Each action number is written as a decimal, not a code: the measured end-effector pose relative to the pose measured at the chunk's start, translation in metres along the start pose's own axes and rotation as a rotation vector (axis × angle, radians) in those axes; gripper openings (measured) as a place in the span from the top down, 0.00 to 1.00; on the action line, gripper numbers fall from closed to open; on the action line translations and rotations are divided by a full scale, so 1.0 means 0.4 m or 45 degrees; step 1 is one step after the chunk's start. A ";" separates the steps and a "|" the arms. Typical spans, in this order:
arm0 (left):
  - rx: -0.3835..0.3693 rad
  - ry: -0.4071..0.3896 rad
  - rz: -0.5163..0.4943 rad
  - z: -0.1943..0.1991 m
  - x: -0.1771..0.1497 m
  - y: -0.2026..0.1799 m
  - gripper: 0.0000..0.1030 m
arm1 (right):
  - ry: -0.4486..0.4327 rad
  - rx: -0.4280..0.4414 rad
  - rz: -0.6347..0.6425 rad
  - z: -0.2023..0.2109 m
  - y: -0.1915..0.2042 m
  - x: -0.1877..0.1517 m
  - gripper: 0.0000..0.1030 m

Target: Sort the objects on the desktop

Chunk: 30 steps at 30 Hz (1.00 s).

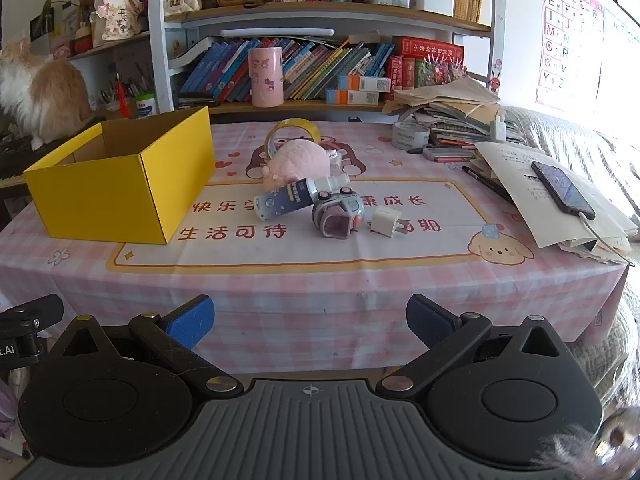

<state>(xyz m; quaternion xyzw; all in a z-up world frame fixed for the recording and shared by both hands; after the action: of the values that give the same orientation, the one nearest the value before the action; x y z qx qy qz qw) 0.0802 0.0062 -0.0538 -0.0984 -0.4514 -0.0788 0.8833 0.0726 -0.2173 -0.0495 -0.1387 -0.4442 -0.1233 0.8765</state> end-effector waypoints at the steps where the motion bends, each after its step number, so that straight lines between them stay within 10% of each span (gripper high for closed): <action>1: 0.006 0.002 -0.004 0.000 0.001 0.000 0.00 | 0.000 0.001 0.000 0.000 0.000 -0.001 0.00; 30: -0.011 0.027 -0.021 -0.009 0.002 0.008 0.00 | -0.001 0.020 0.016 0.004 0.018 0.006 0.00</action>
<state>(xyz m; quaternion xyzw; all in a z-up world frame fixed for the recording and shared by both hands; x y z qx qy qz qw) 0.0845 0.0084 -0.0555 -0.0976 -0.4426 -0.0891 0.8869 0.0753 -0.2102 -0.0479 -0.1346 -0.4446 -0.1142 0.8782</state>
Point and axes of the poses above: each gripper's, at about its wrist camera, not at the fingertips, and z roughly against the way its jaws point, y to its left, x to its top, the point moved 9 cm from there along -z, roughly the way its jaws point, and after that the axes turned 15 degrees about -x, right-handed, at the moved point
